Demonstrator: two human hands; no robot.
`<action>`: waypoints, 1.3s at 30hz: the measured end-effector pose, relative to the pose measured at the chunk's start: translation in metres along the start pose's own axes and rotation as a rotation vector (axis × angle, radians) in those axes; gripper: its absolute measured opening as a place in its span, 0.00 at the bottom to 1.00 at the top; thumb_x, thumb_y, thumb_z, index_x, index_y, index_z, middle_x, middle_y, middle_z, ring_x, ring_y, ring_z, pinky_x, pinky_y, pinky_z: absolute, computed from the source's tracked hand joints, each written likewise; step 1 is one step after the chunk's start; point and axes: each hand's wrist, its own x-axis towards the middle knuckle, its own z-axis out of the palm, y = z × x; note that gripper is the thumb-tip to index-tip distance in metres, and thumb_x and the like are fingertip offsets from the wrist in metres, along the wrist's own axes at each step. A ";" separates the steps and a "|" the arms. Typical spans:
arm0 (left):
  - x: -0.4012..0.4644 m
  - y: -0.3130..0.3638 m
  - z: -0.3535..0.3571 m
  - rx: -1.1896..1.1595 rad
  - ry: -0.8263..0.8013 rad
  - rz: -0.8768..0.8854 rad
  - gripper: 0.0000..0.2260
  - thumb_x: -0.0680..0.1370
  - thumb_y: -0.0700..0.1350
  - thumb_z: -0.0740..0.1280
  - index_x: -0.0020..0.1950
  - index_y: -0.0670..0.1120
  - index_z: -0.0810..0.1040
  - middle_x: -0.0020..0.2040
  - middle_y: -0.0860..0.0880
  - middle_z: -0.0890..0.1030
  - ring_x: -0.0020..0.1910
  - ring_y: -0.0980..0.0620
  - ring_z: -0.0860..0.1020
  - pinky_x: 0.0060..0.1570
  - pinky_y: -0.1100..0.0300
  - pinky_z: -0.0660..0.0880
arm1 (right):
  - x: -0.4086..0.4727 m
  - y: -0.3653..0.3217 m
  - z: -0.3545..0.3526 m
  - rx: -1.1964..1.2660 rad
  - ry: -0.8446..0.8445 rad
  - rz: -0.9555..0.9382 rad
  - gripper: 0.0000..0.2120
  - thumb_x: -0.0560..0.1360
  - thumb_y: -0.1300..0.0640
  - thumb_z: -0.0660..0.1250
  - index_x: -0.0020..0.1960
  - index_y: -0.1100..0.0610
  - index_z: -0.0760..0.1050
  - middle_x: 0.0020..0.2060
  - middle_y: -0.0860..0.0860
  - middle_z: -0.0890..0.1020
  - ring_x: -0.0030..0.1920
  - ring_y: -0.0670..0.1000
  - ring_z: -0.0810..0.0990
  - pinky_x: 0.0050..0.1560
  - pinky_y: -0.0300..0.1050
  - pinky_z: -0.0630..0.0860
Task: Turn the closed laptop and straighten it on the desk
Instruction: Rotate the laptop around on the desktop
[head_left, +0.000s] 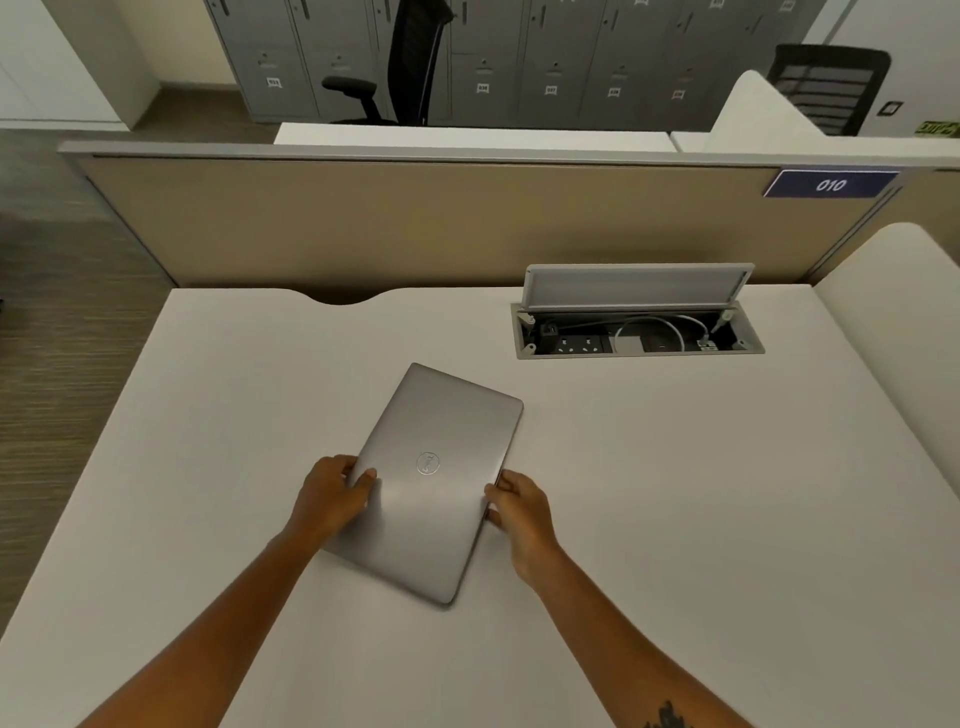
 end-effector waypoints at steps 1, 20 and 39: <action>0.006 0.006 0.001 -0.004 -0.008 0.009 0.22 0.81 0.51 0.70 0.70 0.39 0.80 0.64 0.39 0.84 0.63 0.37 0.82 0.62 0.50 0.76 | -0.005 0.003 0.000 -0.003 -0.007 0.006 0.09 0.76 0.66 0.67 0.45 0.54 0.83 0.45 0.55 0.87 0.47 0.52 0.83 0.61 0.60 0.83; 0.021 0.030 0.009 -0.013 0.096 -0.003 0.27 0.86 0.58 0.56 0.32 0.43 0.64 0.31 0.44 0.68 0.33 0.46 0.67 0.39 0.53 0.64 | 0.013 0.022 0.005 0.185 0.047 0.109 0.16 0.74 0.63 0.75 0.51 0.75 0.76 0.42 0.55 0.81 0.45 0.54 0.79 0.51 0.47 0.78; -0.022 0.014 0.057 -0.478 0.100 -0.402 0.47 0.68 0.79 0.49 0.58 0.41 0.82 0.56 0.40 0.85 0.55 0.36 0.84 0.62 0.39 0.82 | 0.058 -0.045 -0.023 -0.086 0.074 0.056 0.08 0.70 0.65 0.74 0.35 0.64 0.76 0.33 0.62 0.70 0.47 0.51 0.63 0.39 0.46 0.71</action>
